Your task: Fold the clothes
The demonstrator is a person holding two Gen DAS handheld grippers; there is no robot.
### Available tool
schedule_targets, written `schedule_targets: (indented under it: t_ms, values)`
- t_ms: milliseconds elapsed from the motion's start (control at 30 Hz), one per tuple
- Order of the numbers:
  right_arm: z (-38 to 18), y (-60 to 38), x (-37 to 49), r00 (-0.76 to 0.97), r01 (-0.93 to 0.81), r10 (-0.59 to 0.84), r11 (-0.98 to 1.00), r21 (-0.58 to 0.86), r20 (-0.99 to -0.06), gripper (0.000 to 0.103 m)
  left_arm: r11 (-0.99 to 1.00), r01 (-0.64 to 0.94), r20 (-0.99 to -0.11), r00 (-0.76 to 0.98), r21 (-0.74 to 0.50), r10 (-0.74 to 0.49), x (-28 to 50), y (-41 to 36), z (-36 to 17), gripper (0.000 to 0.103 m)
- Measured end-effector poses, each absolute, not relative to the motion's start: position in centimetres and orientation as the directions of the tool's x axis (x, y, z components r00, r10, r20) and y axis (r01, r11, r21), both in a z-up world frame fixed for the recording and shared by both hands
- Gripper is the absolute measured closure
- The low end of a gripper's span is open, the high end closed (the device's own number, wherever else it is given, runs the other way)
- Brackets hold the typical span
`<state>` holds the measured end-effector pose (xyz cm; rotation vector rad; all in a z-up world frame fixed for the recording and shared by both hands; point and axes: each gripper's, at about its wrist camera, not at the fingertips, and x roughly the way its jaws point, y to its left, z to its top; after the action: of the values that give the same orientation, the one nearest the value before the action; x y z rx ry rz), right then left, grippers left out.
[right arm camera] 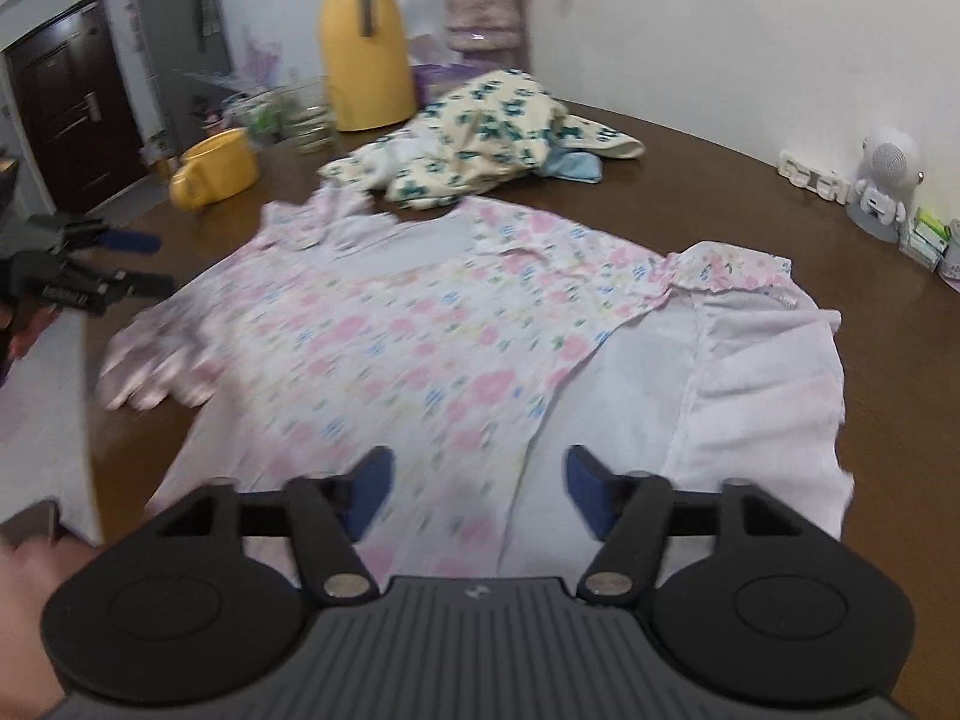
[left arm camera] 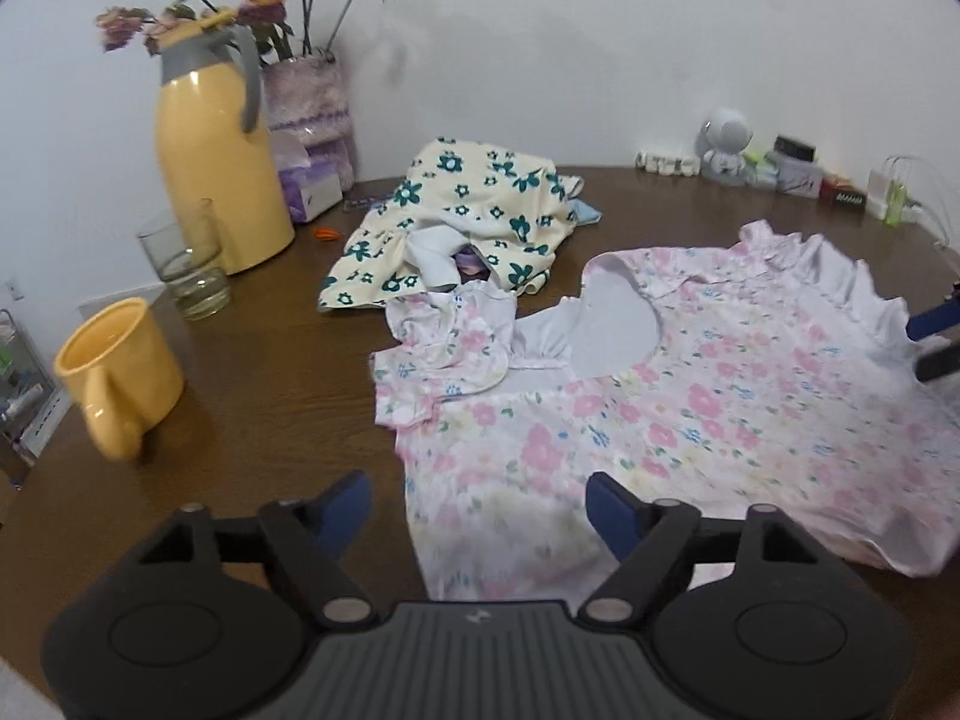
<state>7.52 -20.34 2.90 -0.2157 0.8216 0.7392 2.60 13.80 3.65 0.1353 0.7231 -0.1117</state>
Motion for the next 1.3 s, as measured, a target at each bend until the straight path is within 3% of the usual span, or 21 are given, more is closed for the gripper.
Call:
schedule_targets:
  t_ms: [100,167,200,533,600,733,1033,1100,1133,1167,1233,1300]
  values:
    - [3.4,-21.3,4.3,0.43,-0.707,0.524,0.702,0.086,-0.735,0.018,0.985,0.157,-0.662,0.747,0.078,-0.067,0.2,13.5,3.7,0.012]
    - [3.4,-21.9,2.5,0.435,-0.721,0.516,0.69,0.057,-0.738,0.002,0.986,0.152,-0.664,0.745,0.068,-0.069,-1.3,13.2,3.5,0.007]
    - [3.4,-22.2,1.5,0.442,-0.728,0.505,0.685,0.033,-0.741,0.0,0.987,0.147,-0.668,0.741,0.063,-0.068,-1.9,13.0,3.3,0.005]
    - [1.6,-22.4,-2.9,0.517,-0.735,0.39,0.659,-0.162,-0.762,0.001,0.987,0.145,-0.698,0.713,0.065,-0.059,-5.2,11.1,2.0,0.005]
    - [1.5,-22.0,-3.3,0.525,-0.747,0.394,0.638,-0.186,-0.755,0.004,0.986,0.148,-0.708,0.704,0.074,-0.053,-5.2,10.8,1.7,0.005]
    - [1.1,-21.2,-3.2,0.529,-0.758,0.365,0.608,-0.234,-0.766,0.023,0.987,0.14,-0.723,0.69,0.08,-0.039,-5.0,10.5,1.2,0.009]
    - [-0.3,-22.4,-2.2,0.512,-0.735,0.318,0.642,-0.216,-0.798,0.035,0.993,0.093,-0.763,0.647,0.079,0.0,-4.0,11.1,0.1,0.041]
    - [-0.5,-22.5,-1.9,0.513,-0.727,0.312,0.653,-0.211,-0.8,0.044,0.995,0.08,-0.767,0.642,0.058,-0.007,-3.8,11.3,-0.1,0.067]
    - [-0.5,-22.6,-1.7,0.512,-0.724,0.311,0.657,-0.208,-0.801,0.053,0.996,0.072,-0.768,0.64,0.047,-0.01,-3.7,11.4,-0.2,0.077]
    - [-0.5,-22.7,-1.6,0.512,-0.722,0.309,0.661,-0.205,-0.802,0.064,0.997,0.069,-0.768,0.64,0.035,-0.017,-3.7,11.6,-0.2,0.095]
    - [-0.3,-22.9,-1.4,0.512,-0.718,0.311,0.667,-0.2,-0.801,0.08,0.997,0.071,-0.76,0.649,0.028,-0.025,-3.8,11.7,-0.1,0.096]
    - [0.0,-23.0,-1.2,0.514,-0.716,0.317,0.671,-0.195,-0.797,0.085,0.997,0.07,-0.751,0.66,0.021,-0.031,-4.0,11.7,0.2,0.098]
